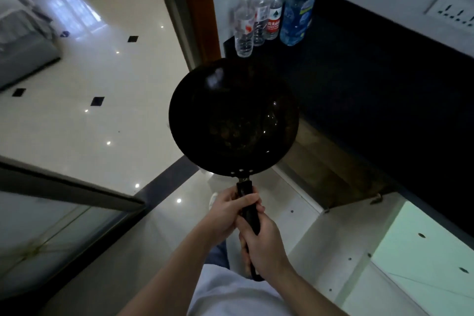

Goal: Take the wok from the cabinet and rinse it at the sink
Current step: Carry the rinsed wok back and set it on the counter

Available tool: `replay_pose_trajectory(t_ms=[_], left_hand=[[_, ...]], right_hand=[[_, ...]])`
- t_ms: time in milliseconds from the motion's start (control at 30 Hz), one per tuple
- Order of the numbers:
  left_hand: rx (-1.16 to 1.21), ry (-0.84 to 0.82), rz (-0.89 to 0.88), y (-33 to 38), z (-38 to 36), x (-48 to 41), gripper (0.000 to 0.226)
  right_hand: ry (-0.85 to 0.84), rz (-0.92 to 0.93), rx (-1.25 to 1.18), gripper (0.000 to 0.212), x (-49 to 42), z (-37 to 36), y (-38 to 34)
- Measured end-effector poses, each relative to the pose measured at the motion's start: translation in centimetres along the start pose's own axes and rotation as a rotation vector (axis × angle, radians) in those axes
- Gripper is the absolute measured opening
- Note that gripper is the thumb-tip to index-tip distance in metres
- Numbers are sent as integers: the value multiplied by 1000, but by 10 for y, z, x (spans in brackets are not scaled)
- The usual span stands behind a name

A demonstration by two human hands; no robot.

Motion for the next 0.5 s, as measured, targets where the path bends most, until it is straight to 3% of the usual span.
replay_pose_trajectory(t_ms=[200,500], left_hand=[[-93,-173,92,50,1,-59,20],[-257,-461,191,109,-6,-127,10]], right_hand=[[179,-45,-63,28,-53,0,-26],[494,-62,-166,7,-103,-6,-76]])
Point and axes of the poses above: each hand's wrist, its own x-axis away from the middle knuckle, its own z-axis out of the back of the hand, y = z × x, the point moved 4 cm from there along -x, towards the middle knuckle, and after that the axes turned 7 degrees about -x, right-handed, at the moved point
